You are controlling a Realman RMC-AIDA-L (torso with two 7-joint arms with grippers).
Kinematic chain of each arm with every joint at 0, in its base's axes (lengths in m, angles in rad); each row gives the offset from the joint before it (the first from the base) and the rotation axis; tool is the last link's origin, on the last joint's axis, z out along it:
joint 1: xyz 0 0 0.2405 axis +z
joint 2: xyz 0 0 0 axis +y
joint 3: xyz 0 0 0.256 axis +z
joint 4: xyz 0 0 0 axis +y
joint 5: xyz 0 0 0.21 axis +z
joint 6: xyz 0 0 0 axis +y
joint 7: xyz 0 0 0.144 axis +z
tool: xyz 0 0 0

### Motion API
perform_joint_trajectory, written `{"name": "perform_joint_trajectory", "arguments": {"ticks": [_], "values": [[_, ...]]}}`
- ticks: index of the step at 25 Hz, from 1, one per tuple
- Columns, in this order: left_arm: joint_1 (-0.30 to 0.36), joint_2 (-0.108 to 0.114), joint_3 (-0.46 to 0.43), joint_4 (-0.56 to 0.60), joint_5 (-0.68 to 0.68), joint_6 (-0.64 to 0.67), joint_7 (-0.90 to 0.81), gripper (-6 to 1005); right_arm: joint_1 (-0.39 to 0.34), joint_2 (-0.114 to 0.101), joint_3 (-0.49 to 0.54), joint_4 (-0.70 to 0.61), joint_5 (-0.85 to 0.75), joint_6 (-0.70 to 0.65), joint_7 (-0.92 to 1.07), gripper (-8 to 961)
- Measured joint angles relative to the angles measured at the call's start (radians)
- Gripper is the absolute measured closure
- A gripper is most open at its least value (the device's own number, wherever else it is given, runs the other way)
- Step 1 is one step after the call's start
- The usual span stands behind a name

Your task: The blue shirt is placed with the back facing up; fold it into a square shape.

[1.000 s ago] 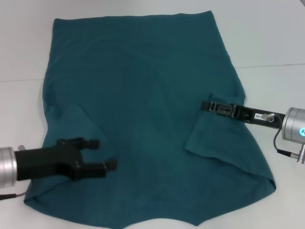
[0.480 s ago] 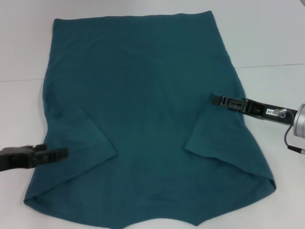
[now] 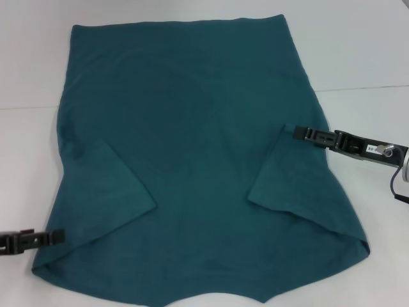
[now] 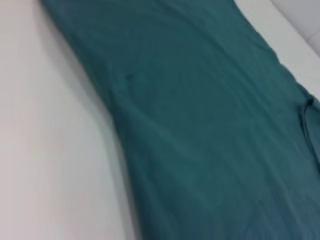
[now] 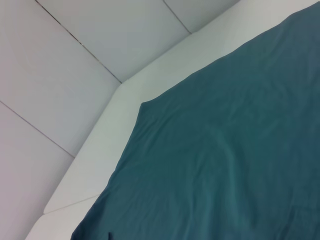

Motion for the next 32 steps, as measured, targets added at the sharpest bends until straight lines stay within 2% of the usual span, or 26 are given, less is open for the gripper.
{"name": "perform_joint_trajectory", "arguments": {"ticks": [10, 18, 32], "values": [[0.011, 0.000, -0.002, 0.017, 0.095, 0.015, -0.055, 92, -0.005, -0.002, 0.004, 0.000, 0.000, -0.002, 0.001, 43], [0.006, 0.001, 0.003, 0.018, 0.111, 0.053, -0.059, 93, -0.006, -0.002, 0.005, 0.000, 0.000, -0.003, 0.004, 44], [-0.040, 0.012, 0.026, -0.007, 0.163, 0.088, -0.081, 95, -0.017, -0.004, 0.025, 0.000, 0.002, -0.024, 0.005, 44]]}}
